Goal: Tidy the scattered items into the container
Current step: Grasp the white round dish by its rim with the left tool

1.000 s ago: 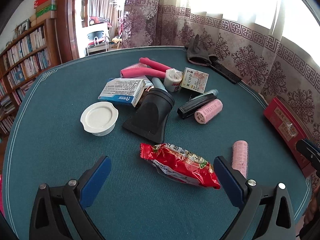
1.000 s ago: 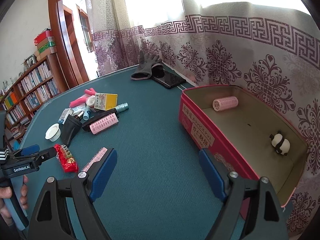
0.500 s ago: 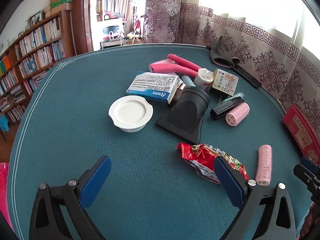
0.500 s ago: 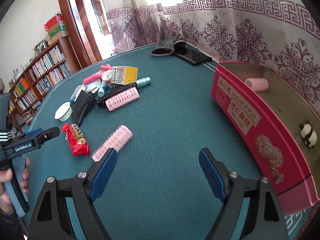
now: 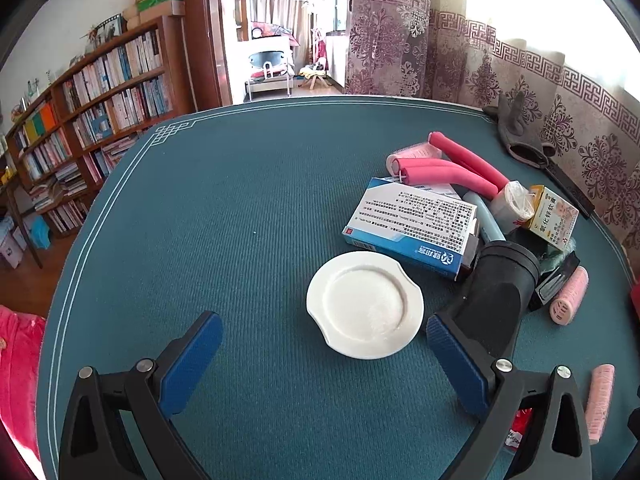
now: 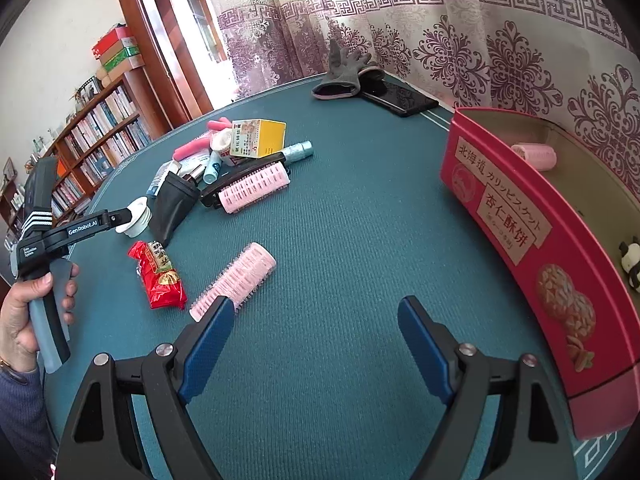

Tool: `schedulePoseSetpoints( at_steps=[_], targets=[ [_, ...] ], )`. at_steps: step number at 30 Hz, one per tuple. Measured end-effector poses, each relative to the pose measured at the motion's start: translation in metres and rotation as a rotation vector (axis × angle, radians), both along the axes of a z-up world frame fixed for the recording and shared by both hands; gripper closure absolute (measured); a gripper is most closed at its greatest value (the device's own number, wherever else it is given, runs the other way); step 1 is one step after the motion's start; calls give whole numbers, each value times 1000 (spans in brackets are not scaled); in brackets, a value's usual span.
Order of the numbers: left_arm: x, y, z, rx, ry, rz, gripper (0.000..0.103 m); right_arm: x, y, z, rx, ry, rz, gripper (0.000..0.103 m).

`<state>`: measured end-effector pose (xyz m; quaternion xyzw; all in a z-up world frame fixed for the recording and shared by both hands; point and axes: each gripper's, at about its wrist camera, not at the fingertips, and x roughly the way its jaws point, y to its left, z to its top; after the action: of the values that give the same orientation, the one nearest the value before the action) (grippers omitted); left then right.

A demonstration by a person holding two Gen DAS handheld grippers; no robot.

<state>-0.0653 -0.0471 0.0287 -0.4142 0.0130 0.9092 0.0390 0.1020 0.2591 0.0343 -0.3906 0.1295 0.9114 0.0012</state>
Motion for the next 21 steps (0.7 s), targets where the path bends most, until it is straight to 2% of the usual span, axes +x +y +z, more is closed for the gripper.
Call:
schedulePoseSetpoints(
  at_steps=[4, 9, 14, 21],
  targets=[
    [-11, 7, -7, -8, -19, -10, 0, -6, 1, -5, -30, -19, 11, 16],
    [-18, 19, -13, -55, -18, -42, 0, -12, -3, -6, -19, -20, 27, 16],
    [-28, 17, -16, -66, -18, -26, 0, -18, -5, -10, -15, -28, 40, 16],
    [-36, 12, -24, -42, -41, -28, 0, -20, -10, -12, -4, -36, 58, 16]
  ],
)
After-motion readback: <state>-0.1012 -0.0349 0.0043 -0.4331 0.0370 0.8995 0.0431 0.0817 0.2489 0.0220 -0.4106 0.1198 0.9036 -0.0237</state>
